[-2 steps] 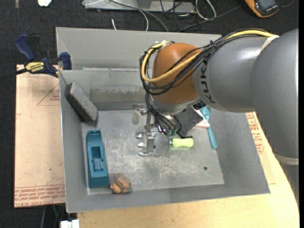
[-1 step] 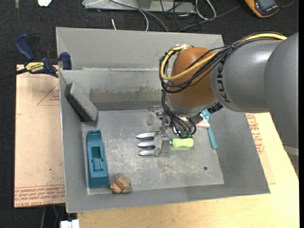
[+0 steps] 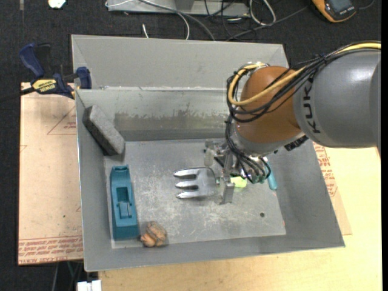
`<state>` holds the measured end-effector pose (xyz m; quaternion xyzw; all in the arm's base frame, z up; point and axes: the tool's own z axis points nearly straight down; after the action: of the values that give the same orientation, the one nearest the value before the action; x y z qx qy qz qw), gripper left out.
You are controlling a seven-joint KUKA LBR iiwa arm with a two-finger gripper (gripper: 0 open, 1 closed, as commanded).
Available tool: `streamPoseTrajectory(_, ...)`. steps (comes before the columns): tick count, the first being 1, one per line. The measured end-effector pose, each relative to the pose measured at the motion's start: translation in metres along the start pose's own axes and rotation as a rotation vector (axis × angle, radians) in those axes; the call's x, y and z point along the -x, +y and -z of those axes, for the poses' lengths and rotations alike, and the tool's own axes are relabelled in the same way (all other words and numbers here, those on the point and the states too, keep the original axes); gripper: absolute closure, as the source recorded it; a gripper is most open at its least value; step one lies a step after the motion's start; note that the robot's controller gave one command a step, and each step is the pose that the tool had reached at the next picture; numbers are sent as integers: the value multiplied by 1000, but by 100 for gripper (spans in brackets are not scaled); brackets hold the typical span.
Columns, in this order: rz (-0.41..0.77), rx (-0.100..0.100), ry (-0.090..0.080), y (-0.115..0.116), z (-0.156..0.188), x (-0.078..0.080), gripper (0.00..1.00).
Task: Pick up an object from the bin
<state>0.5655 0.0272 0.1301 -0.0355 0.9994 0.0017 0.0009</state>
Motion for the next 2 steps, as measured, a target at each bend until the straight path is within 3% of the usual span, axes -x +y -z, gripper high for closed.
streamPoseTrajectory(1,144,2,-3,5,-59,21,0)
streamPoseTrajectory(2,237,0,-13,-16,-60,39,100)
